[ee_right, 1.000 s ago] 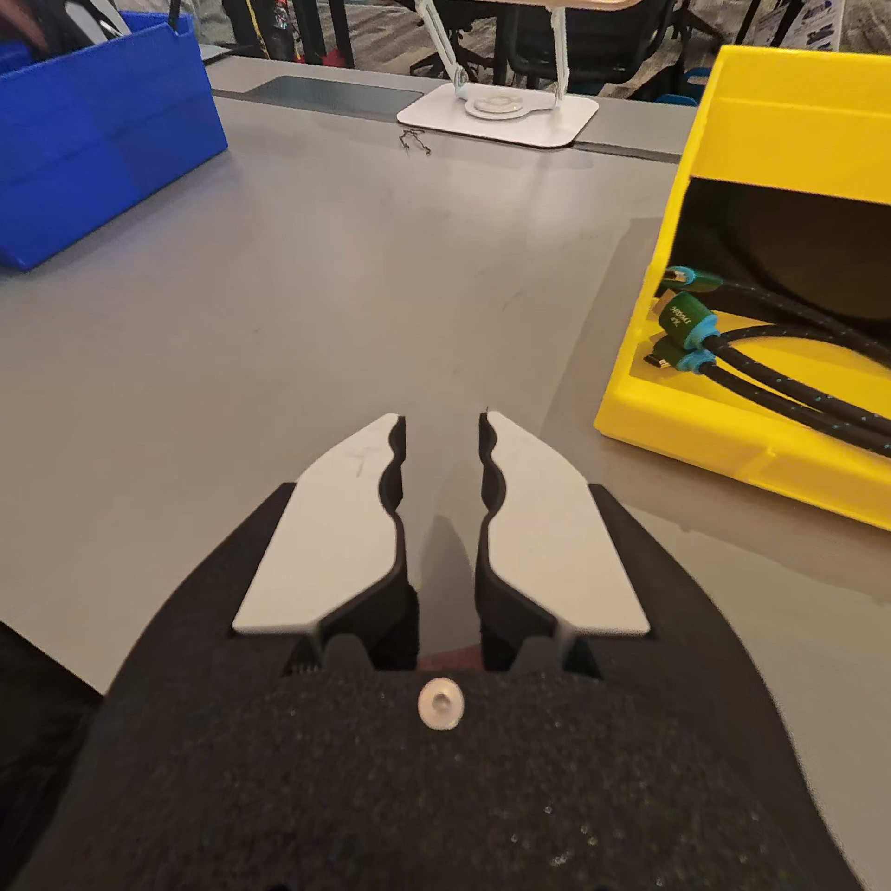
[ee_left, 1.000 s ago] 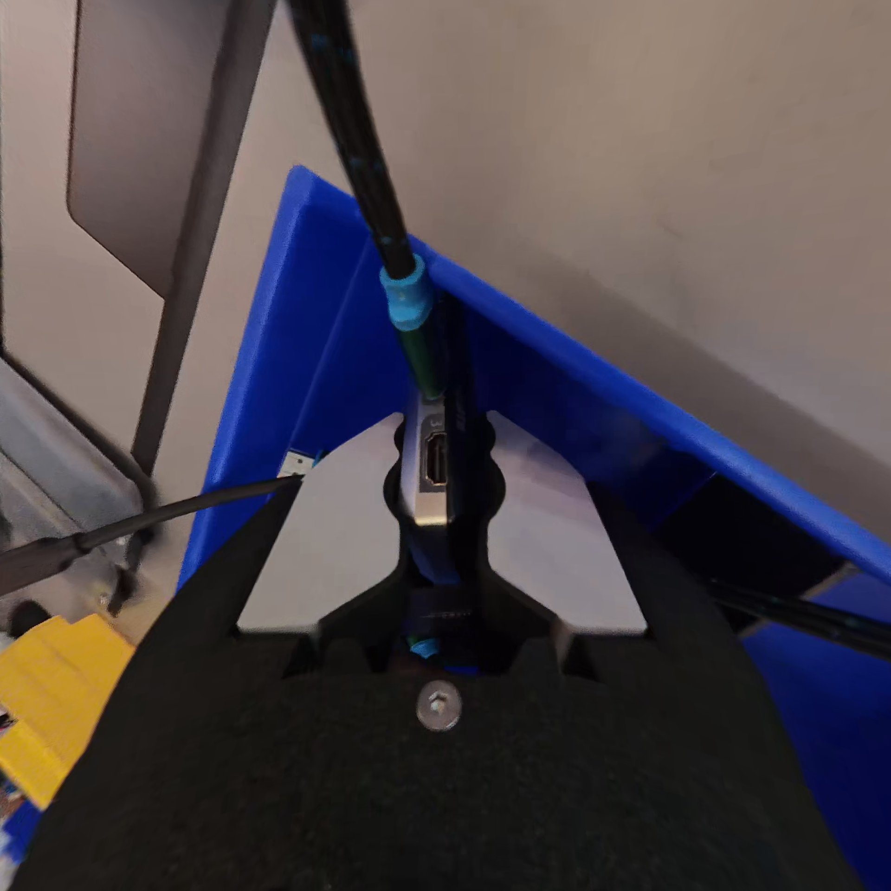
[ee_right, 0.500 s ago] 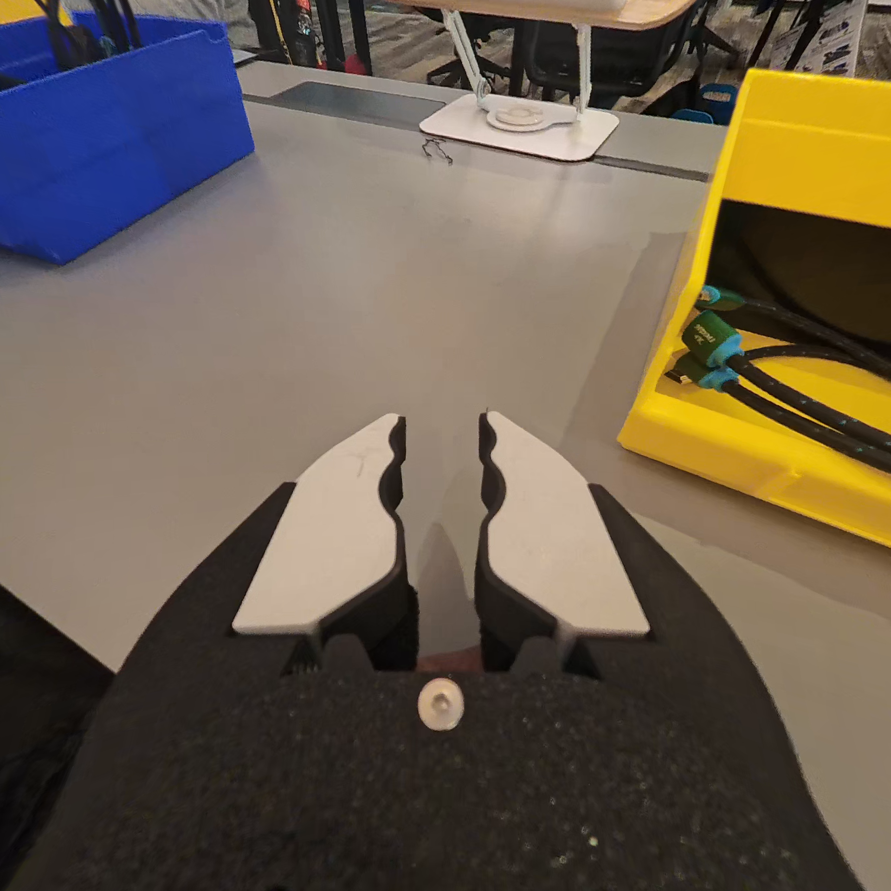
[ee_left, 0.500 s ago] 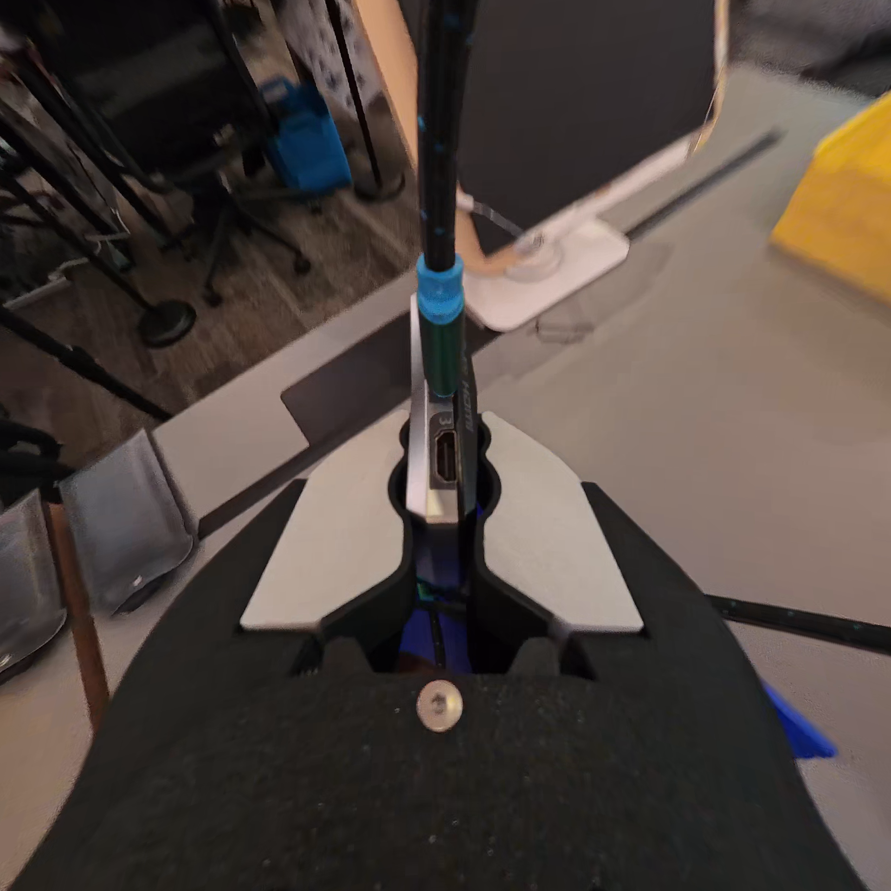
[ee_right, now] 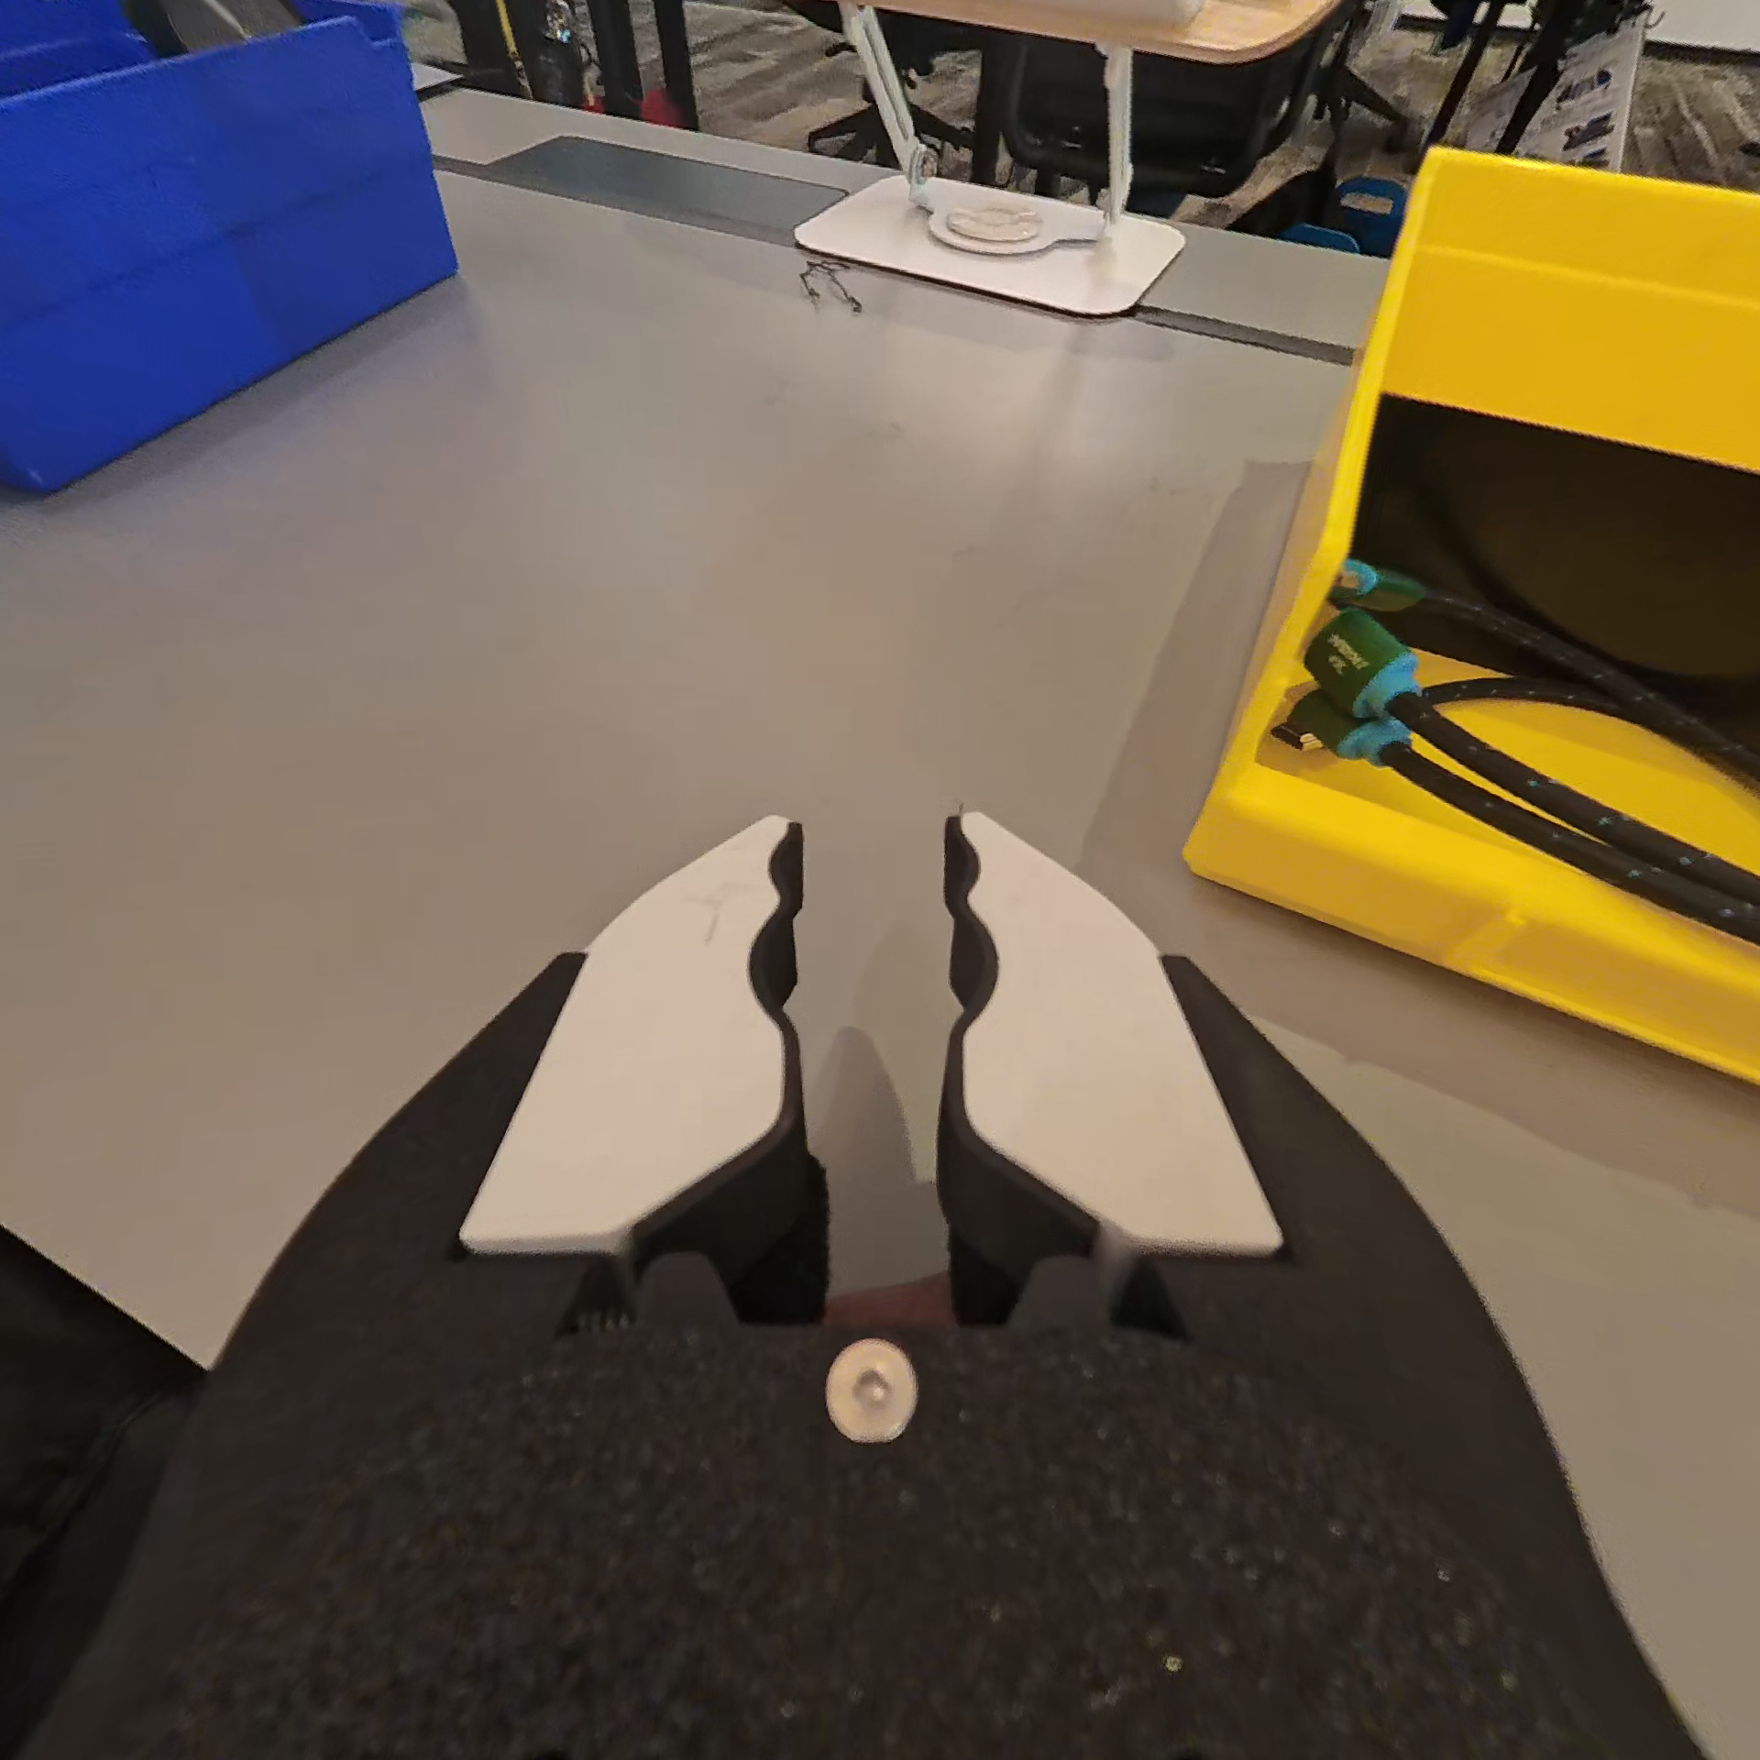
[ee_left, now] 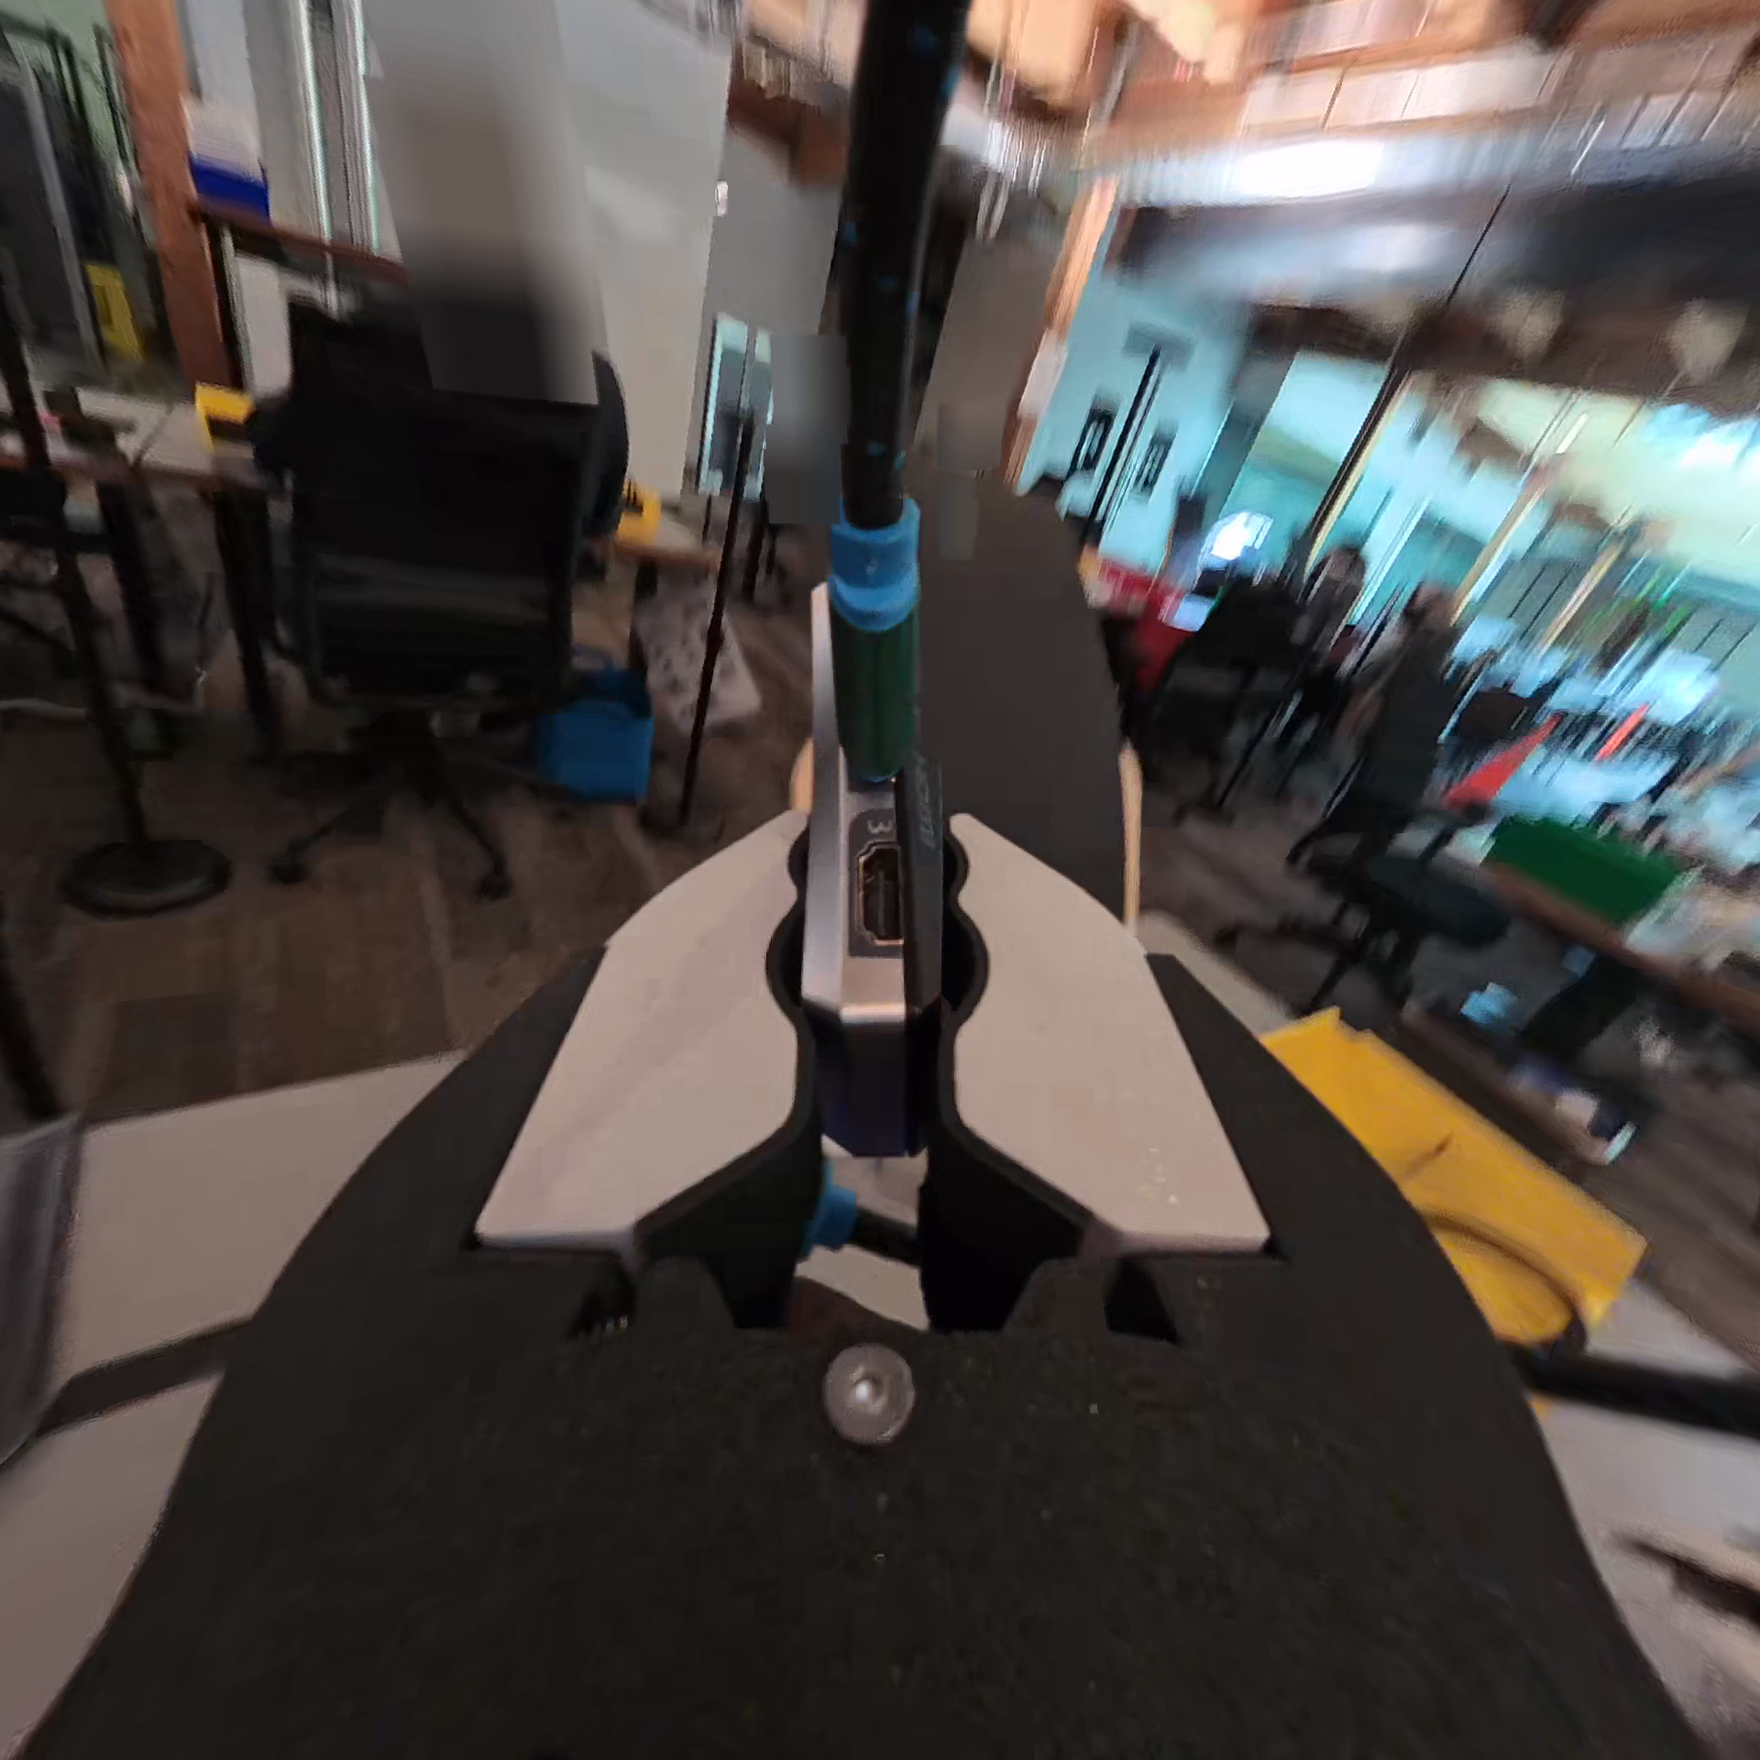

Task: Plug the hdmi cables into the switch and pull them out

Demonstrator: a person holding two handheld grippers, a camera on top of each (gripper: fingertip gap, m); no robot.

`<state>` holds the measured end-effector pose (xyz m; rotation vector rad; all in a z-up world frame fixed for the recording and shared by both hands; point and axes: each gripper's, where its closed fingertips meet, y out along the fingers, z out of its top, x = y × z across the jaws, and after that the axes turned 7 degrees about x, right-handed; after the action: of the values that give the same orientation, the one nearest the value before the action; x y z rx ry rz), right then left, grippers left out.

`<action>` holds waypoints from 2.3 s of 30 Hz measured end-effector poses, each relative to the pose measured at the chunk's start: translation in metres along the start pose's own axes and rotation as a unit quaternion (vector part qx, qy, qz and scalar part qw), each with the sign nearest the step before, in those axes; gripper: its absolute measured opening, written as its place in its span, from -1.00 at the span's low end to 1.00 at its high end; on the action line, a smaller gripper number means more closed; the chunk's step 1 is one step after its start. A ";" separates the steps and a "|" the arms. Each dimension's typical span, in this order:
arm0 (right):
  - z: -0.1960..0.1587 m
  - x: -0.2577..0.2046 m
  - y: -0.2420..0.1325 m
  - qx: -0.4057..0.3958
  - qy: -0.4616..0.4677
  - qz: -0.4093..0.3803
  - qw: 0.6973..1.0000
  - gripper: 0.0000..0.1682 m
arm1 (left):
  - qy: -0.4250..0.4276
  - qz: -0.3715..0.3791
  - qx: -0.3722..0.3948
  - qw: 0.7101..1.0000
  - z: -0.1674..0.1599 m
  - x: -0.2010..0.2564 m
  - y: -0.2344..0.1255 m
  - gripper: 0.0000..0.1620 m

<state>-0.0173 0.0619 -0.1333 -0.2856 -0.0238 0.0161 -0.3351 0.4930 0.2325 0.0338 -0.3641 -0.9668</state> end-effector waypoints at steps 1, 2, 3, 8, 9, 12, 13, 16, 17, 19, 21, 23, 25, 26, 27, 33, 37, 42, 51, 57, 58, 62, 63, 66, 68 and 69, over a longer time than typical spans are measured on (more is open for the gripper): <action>-0.001 0.002 -0.001 -0.001 0.005 -0.001 1.000 -0.67 | -0.013 -0.004 0.035 0.999 0.018 0.000 -0.004 -0.72; -0.001 0.003 -0.001 -0.001 0.009 -0.001 1.000 -0.67 | -0.009 0.001 0.057 0.998 0.032 -0.001 -0.008 -0.71; 0.000 0.004 -0.002 0.001 0.013 -0.001 1.000 -0.67 | 0.006 0.011 0.071 0.997 0.044 -0.003 -0.012 -0.71; 0.000 0.001 -0.001 -0.001 0.015 0.005 1.000 -0.67 | 0.020 0.004 0.176 0.984 0.116 0.014 -0.039 -0.71; 0.000 0.000 0.000 -0.001 0.012 0.007 1.000 -0.67 | 0.021 0.006 0.203 0.979 0.130 0.017 -0.046 -0.72; 0.000 -0.006 0.001 -0.003 -0.002 0.012 1.000 -0.67 | 0.052 0.017 0.180 0.982 0.132 0.022 -0.046 -0.71; 0.000 -0.008 0.001 -0.004 -0.007 0.013 1.000 -0.67 | 0.060 0.020 0.164 0.984 0.128 0.023 -0.043 -0.72; -0.001 -0.012 0.002 -0.006 -0.016 0.017 1.000 -0.67 | 0.046 0.005 0.090 0.995 0.103 0.034 -0.029 -0.71; -0.001 -0.012 0.003 -0.007 -0.017 0.017 1.000 -0.67 | 0.064 0.020 0.060 0.996 0.092 0.034 -0.024 -0.72; -0.001 -0.012 0.003 -0.008 -0.018 0.017 1.000 -0.67 | 0.098 0.028 0.020 0.995 0.075 0.041 -0.016 -0.72; -0.001 -0.012 0.003 -0.006 -0.017 0.018 1.000 -0.67 | 0.099 0.020 0.003 0.995 0.062 0.056 -0.009 -0.72; 0.001 -0.012 0.003 -0.002 -0.019 0.019 1.000 -0.67 | 0.086 0.005 -0.014 0.996 0.047 0.076 -0.004 -0.72; 0.002 -0.014 0.003 0.002 -0.026 0.019 0.999 -0.66 | 0.068 -0.014 -0.032 0.997 0.026 0.099 0.001 -0.72; 0.004 -0.014 0.003 0.007 -0.030 0.020 0.999 -0.66 | 0.055 -0.030 -0.042 0.997 0.014 0.112 0.002 -0.72; 0.008 -0.016 0.004 0.015 -0.030 0.023 0.999 -0.66 | 0.042 -0.048 -0.052 0.997 0.001 0.126 0.004 -0.72; 0.083 -0.036 0.010 0.095 -0.041 0.063 0.993 -0.63 | -0.048 -0.135 -0.108 0.984 -0.084 0.206 0.000 -0.72; 0.165 -0.061 0.006 0.177 -0.102 0.089 0.975 -0.61 | -0.075 -0.165 -0.117 0.976 -0.141 0.257 -0.008 -0.72; 0.216 -0.090 0.013 0.189 -0.093 0.164 0.964 -0.58 | -0.115 -0.295 -0.166 0.934 -0.207 0.324 -0.042 -0.72; 0.229 -0.121 -0.040 0.171 0.175 0.500 0.831 -0.57 | -0.014 -0.484 -0.244 0.840 -0.251 0.355 -0.116 -0.72; 0.205 -0.139 -0.018 0.107 0.067 0.471 0.873 -0.48 | 0.096 -0.523 -0.346 0.773 -0.283 0.359 -0.132 -0.72; 0.199 -0.140 -0.010 0.096 0.048 0.457 0.883 -0.48 | 0.106 -0.528 -0.360 0.762 -0.285 0.359 -0.133 -0.72; 0.193 -0.144 -0.005 0.100 0.025 0.457 0.883 -0.76 | 0.144 -0.511 -0.396 0.749 -0.292 0.348 -0.120 -0.71; 0.194 -0.141 0.000 0.111 0.024 0.440 0.891 -0.76 | 0.152 -0.494 -0.392 0.761 -0.290 0.342 -0.111 -0.68; 0.197 -0.118 0.020 0.136 0.054 0.370 0.917 -0.76 | 0.149 -0.402 -0.331 0.841 -0.255 0.308 -0.068 -0.47; 0.194 -0.094 0.036 0.151 0.106 0.316 0.931 -0.76 | 0.125 -0.290 -0.274 0.908 -0.221 0.264 -0.040 -0.47; 0.192 -0.081 0.043 0.155 0.137 0.289 0.935 -0.76 | 0.121 -0.226 -0.247 0.935 -0.206 0.240 -0.033 -0.46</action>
<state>-0.1040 0.1556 0.0367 0.0324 0.3395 0.5624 -0.1731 0.2524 0.1015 -0.2288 0.1332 -1.4713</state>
